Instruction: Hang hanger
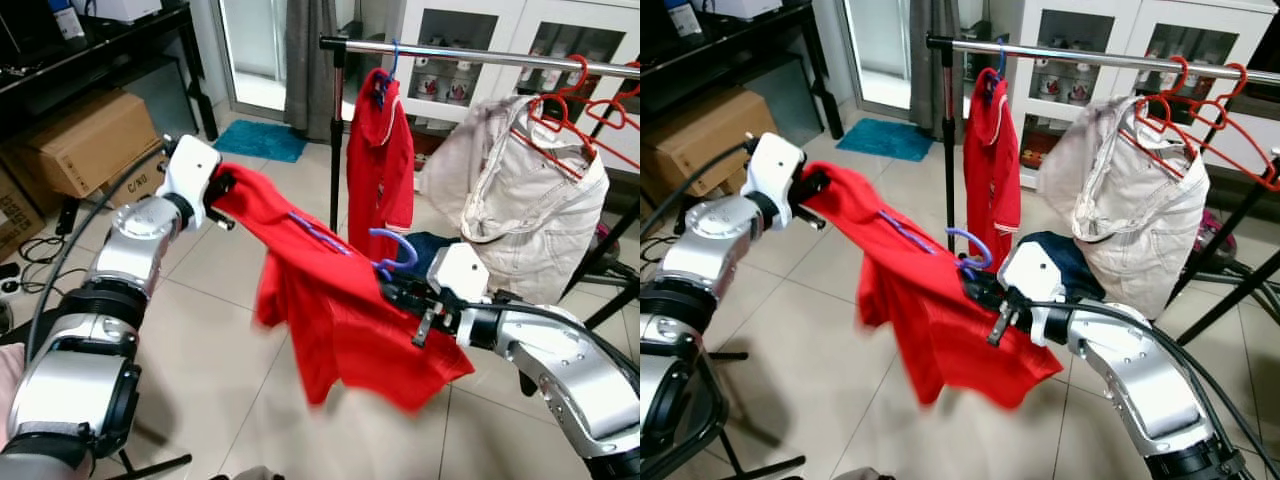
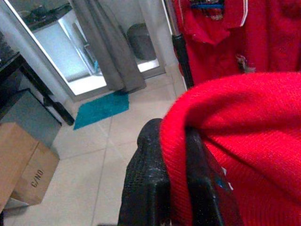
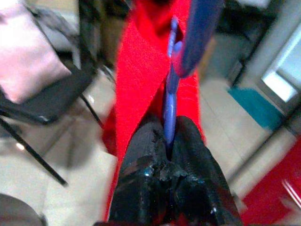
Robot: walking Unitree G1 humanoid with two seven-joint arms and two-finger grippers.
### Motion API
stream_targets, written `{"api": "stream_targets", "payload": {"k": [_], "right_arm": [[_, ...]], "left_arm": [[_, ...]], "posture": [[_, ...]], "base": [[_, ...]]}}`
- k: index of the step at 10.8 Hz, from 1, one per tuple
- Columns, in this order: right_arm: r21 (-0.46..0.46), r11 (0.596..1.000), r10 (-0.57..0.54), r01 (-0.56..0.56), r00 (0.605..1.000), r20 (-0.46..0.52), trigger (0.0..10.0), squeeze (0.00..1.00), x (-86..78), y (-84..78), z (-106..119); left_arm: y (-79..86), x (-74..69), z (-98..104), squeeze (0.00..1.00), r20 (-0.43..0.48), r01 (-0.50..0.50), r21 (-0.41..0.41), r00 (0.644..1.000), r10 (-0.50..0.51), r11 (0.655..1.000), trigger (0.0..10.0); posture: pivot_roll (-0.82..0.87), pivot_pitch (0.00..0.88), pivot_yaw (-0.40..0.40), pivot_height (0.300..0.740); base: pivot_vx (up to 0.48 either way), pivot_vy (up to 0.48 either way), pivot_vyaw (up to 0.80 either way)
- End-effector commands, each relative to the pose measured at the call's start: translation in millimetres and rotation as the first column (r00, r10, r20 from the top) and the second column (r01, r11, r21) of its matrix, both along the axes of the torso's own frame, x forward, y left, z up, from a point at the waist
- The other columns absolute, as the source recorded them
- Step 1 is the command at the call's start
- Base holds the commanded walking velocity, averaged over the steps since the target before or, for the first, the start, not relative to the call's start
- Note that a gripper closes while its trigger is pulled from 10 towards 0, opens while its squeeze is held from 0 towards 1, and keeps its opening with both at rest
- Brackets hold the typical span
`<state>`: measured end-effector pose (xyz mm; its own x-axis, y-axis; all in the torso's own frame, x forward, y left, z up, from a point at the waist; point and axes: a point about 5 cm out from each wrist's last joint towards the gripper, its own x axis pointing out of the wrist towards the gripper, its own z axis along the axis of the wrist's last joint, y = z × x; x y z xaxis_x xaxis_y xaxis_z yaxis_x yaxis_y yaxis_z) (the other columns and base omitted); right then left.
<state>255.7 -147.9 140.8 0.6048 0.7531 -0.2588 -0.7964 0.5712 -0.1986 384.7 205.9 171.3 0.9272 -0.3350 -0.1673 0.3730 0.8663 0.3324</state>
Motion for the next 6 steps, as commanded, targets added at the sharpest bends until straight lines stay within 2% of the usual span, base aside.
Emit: {"api": "stream_targets", "payload": {"k": [1, 2, 3, 4, 5, 6], "right_arm": [[-0.063, 0.991, -0.117, 0.114, 0.992, -0.042, 10.0, 0.0, 2.3, -21.5, -11], [0.039, 0.991, -0.127, 0.128, 0.991, -0.037, 10.0, 0.0, 3.3, -15.3, -3], [0.113, 0.993, -0.044, 0.045, 0.999, -0.013, 10.0, 0.0, -3.5, -3.4, 7], [0.102, 0.994, 0.032, -0.032, 0.999, -0.004, 10.0, 0.0, -10.6, 2.6, 10], [-0.029, 0.994, 0.102, -0.101, 0.994, 0.027, 10.0, 0.0, -16.6, 3.2, 2], [0.145, 0.987, 0.069, -0.072, 0.997, 0.024, 10.0, 0.0, -16.7, 4.1, 11]], "left_arm": [[10.1, 5.8, 34, 0.0, 0.101, -0.029, -0.062, 0.994, 0.035, 0.998, 0.0], [-3.7, 5.7, 28, 0.0, 0.056, 0.037, -0.097, 0.998, -0.032, 0.995, 0.0], [-7.2, 7.9, 15, 0.0, 0.016, -0.016, -0.142, 1.0, 0.018, 0.99, 0.0], [-13.1, 10.6, 12, 0.0, -0.023, -0.035, -0.238, 0.999, 0.031, 0.971, 0.0], [-18.0, 17.1, 32, 0.0, -0.042, -0.05, -0.558, 0.999, 0.033, 0.828, 0.0], [-4.0, 23.1, 48, 0.0, -0.123, -0.147, -0.83, 0.989, 0.08, 0.538, 0.0]], "posture": [[-0.11, 0.0, 0.079, 0.74], [-0.11, 0.0, 0.085, 0.74], [-0.11, 0.0, 0.085, 0.74], [-0.12, 0.0, 0.088, 0.74], [-0.12, 0.0, 0.088, 0.74], [-0.11, 0.0, 0.09, 0.74]], "base": [[0.0, 0.0, 0.0], [0.0, 0.0, 0.0], [0.0, 0.0, 0.0], [0.0, 0.0, 0.0], [0.0, 0.0, 0.0], [0.0, 0.0, 0.0]]}}
